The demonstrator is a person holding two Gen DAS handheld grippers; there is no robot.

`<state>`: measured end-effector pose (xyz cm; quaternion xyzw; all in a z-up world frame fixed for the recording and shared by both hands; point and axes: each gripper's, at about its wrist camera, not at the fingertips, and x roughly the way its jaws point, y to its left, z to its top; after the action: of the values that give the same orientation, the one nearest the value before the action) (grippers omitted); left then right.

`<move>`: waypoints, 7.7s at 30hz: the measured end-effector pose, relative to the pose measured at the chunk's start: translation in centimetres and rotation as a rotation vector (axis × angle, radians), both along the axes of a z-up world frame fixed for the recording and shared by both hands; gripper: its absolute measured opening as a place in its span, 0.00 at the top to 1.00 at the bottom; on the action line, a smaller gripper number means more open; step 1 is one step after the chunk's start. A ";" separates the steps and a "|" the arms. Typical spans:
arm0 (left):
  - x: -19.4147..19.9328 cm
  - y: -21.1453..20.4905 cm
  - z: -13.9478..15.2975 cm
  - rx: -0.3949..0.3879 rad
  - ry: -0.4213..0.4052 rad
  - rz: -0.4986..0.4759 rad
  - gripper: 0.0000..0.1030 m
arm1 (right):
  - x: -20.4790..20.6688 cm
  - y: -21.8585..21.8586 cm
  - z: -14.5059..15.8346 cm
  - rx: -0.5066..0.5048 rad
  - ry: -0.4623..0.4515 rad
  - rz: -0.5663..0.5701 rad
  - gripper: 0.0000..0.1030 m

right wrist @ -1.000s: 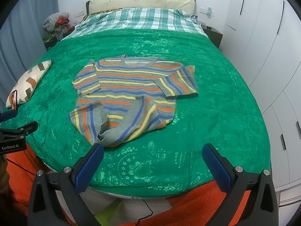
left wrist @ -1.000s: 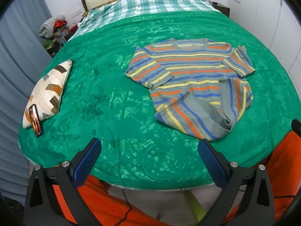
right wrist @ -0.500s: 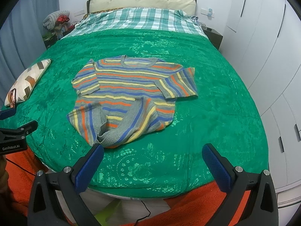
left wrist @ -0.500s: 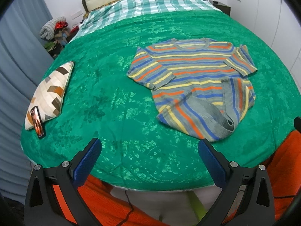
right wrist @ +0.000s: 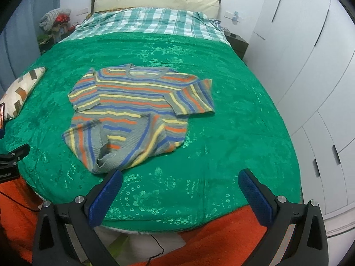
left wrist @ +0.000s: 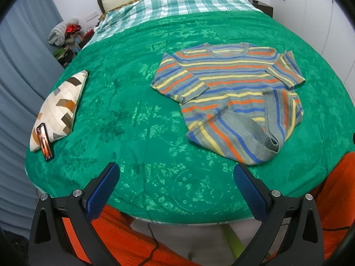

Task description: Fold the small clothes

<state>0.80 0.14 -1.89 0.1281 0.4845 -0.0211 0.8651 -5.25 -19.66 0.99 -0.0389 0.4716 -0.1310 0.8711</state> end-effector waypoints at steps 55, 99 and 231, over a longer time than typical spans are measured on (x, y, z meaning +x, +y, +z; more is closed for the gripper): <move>2.7 3.6 -8.1 -0.200 0.247 -0.806 0.87 | 2.7 -5.7 -9.2 0.236 0.301 0.752 0.87; 2.1 4.2 -17.0 -0.236 0.395 -0.117 0.94 | 2.1 -9.2 -19.7 0.533 0.499 -0.056 0.95; 7.5 11.8 -13.4 -0.497 0.362 0.022 0.48 | 1.5 -14.8 -13.4 0.768 0.232 -0.055 0.20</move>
<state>8.31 11.94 -15.26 -0.0985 0.6122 -0.1521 0.7696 -3.70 -34.42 -12.45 0.2877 0.5825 0.0368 0.7593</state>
